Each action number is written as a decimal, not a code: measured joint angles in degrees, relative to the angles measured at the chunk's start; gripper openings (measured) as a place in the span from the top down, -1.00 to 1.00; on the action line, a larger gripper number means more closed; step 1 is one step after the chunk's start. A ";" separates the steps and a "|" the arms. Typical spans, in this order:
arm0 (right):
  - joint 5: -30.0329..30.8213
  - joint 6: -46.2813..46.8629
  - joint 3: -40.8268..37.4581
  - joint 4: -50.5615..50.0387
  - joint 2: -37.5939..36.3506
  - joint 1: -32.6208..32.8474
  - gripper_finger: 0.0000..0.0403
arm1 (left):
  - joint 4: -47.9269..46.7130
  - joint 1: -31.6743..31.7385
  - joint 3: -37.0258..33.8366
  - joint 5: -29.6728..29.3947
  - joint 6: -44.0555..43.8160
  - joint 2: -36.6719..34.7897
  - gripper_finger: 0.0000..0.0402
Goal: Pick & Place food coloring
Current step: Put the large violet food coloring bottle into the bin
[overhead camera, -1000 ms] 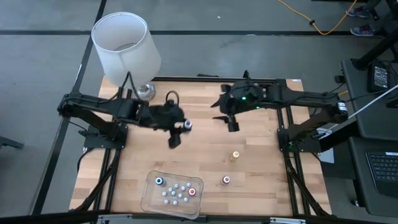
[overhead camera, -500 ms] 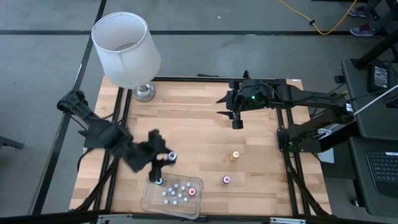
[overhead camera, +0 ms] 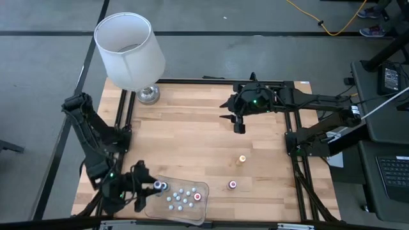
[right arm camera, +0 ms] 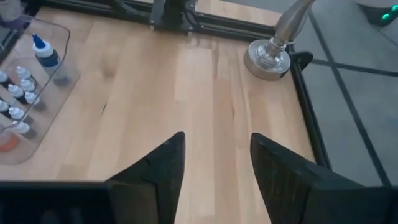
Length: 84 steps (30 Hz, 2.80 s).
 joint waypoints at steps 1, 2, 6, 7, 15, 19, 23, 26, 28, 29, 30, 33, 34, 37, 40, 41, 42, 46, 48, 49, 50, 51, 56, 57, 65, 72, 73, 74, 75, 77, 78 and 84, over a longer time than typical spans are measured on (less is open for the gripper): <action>-0.02 0.49 0.01 0.21 0.15 0.04 0.10 | 1.17 -1.08 -0.47 -0.32 -0.33 0.65 0.26; 0.00 1.36 0.00 0.12 0.23 0.13 0.10 | 1.86 -1.93 -0.68 -0.32 -0.33 1.44 0.27; 0.13 3.52 0.02 0.22 0.63 0.51 0.10 | 3.95 -4.09 -0.80 -0.57 0.94 4.94 0.26; 0.12 3.69 0.01 0.01 0.74 0.57 0.10 | 4.31 -4.40 -0.80 -0.97 1.54 5.92 0.26; 2.48 7.75 0.02 0.83 1.66 2.24 0.10 | 4.12 -5.21 -0.80 -5.40 -0.40 14.16 0.26; 3.07 9.66 0.02 1.01 1.64 3.41 0.10 | 4.97 -5.91 -0.80 -5.96 -2.20 17.78 0.26; 4.67 11.07 0.02 1.04 1.64 4.84 0.10 | 5.76 -5.89 -0.80 -6.46 -3.78 20.48 0.25; 5.88 11.06 0.02 1.04 1.64 6.00 0.10 | 7.12 -5.85 -0.80 -7.57 -3.89 21.83 0.25; 7.07 11.46 0.02 1.04 1.64 6.66 0.10 | 7.40 -5.87 -0.80 -8.18 -3.94 22.17 0.25; 7.35 11.96 0.02 1.03 1.64 6.94 0.10 | 7.42 -5.85 -0.79 -8.17 -4.19 22.23 0.26; 7.41 12.25 0.02 1.02 1.64 7.15 0.10 | 7.44 -5.85 -0.77 -8.22 -4.31 22.28 0.26; 7.47 12.29 0.02 1.02 1.64 7.77 0.10 | 7.40 -5.85 -0.77 -8.17 -4.37 22.29 0.24; 7.48 12.30 0.02 1.02 1.64 7.94 0.10 | 7.40 -5.85 -0.77 -8.15 -4.41 22.29 0.23; 7.52 12.30 0.02 1.02 1.64 8.36 0.10 | 7.32 -5.85 -0.74 -7.61 -4.78 22.29 0.21; 7.54 12.30 0.02 1.02 1.64 8.60 0.10 | 6.93 -5.85 -0.67 -7.25 -4.79 22.47 0.23; 7.54 12.30 0.02 1.02 1.64 8.74 0.10 | 6.77 -5.85 -0.67 -7.22 -5.01 22.51 0.24; 7.58 12.29 0.02 1.00 1.64 8.76 0.10 | 6.50 -5.85 -0.66 -7.08 -5.47 22.57 0.25; 7.58 12.31 0.02 1.02 1.64 8.76 0.10 | 5.15 -5.85 -0.64 -7.07 -6.85 22.71 0.23; 7.58 12.25 0.02 1.00 1.64 8.76 0.10 | 4.81 -5.85 -1.03 -7.18 -7.88 22.67 0.21; 7.58 12.24 0.02 1.00 1.64 8.76 0.10 | 4.72 -5.85 -1.15 -7.22 -8.55 22.61 0.21; 7.58 12.22 0.02 1.00 1.64 8.76 0.10 | 4.61 -5.80 -1.14 -7.29 -8.85 22.55 0.21; 7.58 12.20 0.02 1.00 1.64 8.76 0.10 | 4.57 -5.80 -1.08 -7.22 -8.79 22.49 0.22; 7.58 11.99 0.02 0.97 1.64 8.76 0.10 | 4.78 -5.02 -0.60 -6.22 -8.44 22.40 0.25; 7.58 11.90 0.02 0.97 1.64 8.76 0.10 | 4.83 -4.92 -0.55 -5.74 -8.44 22.34 0.24; 7.58 10.72 0.02 0.96 1.62 8.74 0.10 | 5.21 -4.51 -0.49 -4.95 -9.19 22.25 0.12; 7.58 10.64 0.02 0.98 1.62 8.74 0.10 | 5.20 -4.49 -0.55 -4.00 -9.35 21.81 0.11; 7.58 10.61 0.02 0.96 1.62 8.74 0.10 | 5.14 -4.49 -0.56 -3.76 -9.35 21.77 0.11; 7.58 10.59 0.02 0.96 1.62 8.74 0.10 | 5.10 -4.49 -0.56 -3.47 -9.34 21.75 0.11; 7.58 10.61 0.02 0.96 1.62 8.74 0.10 | 4.96 -4.49 -0.56 -3.08 -9.33 21.72 0.11; 7.58 10.58 0.02 0.96 1.62 8.74 0.10 | 4.97 -4.49 -0.56 -2.88 -9.33 21.70 0.11; 7.56 10.58 0.02 0.96 1.62 8.74 0.10 | 4.97 -4.49 -0.56 -2.90 -9.33 21.70 0.11; 7.56 10.67 0.02 0.96 1.62 8.74 0.10 | 4.98 -4.47 -0.54 -2.76 -9.33 21.58 0.10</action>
